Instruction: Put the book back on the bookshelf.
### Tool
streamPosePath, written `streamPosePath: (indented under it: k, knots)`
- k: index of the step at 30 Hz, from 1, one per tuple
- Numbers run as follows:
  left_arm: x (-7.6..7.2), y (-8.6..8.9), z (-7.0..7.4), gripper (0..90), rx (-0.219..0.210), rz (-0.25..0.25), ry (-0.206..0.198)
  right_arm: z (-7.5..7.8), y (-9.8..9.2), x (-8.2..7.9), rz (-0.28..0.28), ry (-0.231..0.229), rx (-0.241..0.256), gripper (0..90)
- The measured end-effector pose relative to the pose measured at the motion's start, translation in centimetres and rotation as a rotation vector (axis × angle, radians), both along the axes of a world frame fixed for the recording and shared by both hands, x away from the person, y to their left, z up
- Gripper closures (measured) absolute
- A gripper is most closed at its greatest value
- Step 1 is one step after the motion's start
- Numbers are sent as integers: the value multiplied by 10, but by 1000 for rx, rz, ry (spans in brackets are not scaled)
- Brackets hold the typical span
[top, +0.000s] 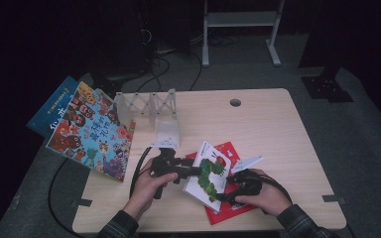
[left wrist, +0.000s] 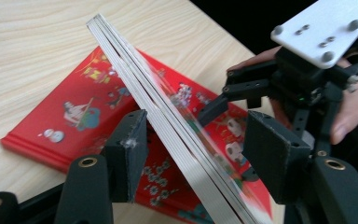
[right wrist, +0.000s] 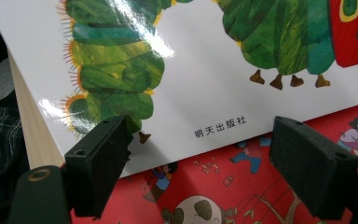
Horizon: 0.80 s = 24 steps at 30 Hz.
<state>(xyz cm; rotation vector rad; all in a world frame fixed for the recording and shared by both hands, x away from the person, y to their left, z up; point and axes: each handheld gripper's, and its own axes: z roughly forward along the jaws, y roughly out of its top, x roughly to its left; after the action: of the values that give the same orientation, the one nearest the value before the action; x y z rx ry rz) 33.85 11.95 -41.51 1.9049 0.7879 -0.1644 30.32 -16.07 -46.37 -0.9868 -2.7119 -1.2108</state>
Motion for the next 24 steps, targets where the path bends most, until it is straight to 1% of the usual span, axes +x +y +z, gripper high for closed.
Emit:
streamPosePath:
  k: [1, 3, 7, 12, 15, 17, 21, 22, 24]
  knots:
    - [0, -1, 0, 405, -6, 1, -2, 0, 0, 0, -1, 3, 1, 178]
    - [-1, -1, 1, 412, 0, 3, -4, 0, -1, 0, 0, 4, 0, 176]
    - [-1, -2, 1, 431, -2, 6, -8, 0, -1, 0, 0, 3, 0, 175]
    - [-2, -1, 1, 432, 16, 18, -3, 0, -1, 0, -1, 3, -1, 175]
    - [-2, 0, -1, 429, -8, 30, 19, 0, -1, 0, -1, 5, -1, 176]
    - [-3, -1, -1, 430, -20, 29, 29, 0, -1, 0, 0, 7, -1, 176]
    - [-5, -3, 1, 435, -12, 29, 18, 1, -2, 0, 0, 9, -1, 175]
    - [-4, -3, 1, 437, -16, 28, 22, 1, -2, 0, 0, 10, -1, 174]
    - [-4, -6, -2, 460, -6, -13, 76, 0, -2, 0, 1, 9, 0, 174]
